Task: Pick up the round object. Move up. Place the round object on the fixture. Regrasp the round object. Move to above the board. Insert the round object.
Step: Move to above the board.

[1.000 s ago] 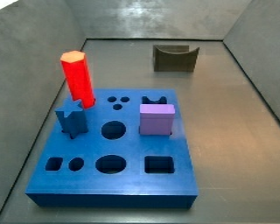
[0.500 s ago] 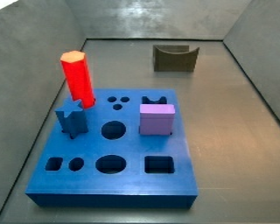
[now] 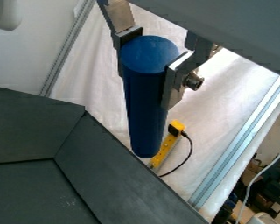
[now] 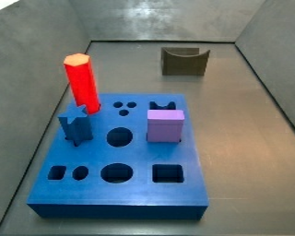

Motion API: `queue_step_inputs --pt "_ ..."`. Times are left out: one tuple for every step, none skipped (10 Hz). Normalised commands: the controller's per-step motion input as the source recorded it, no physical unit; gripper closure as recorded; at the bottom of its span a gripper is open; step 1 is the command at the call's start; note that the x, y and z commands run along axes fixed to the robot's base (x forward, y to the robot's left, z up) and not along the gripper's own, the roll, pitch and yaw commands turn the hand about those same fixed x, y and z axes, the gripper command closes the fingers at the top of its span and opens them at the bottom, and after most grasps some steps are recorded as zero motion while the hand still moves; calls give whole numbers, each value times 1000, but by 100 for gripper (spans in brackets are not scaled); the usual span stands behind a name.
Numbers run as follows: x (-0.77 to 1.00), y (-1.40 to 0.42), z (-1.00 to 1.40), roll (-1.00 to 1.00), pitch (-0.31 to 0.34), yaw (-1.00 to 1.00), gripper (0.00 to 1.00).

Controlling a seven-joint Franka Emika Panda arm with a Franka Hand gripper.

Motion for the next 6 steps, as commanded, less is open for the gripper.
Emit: queue_step_inputs --pt "-1000 -957 -537 -1000 -55 -55 100" --pt "-1000 -922 -516 -1000 -82 -46 100" --pt "-1000 -821 -487 -1000 -116 -45 100" --pt "-1000 -770 -481 -1000 -136 -42 100" --pt "-1000 -689 -459 -1000 -174 -41 100" --pt "-1000 -645 -441 -1000 -198 -41 100"
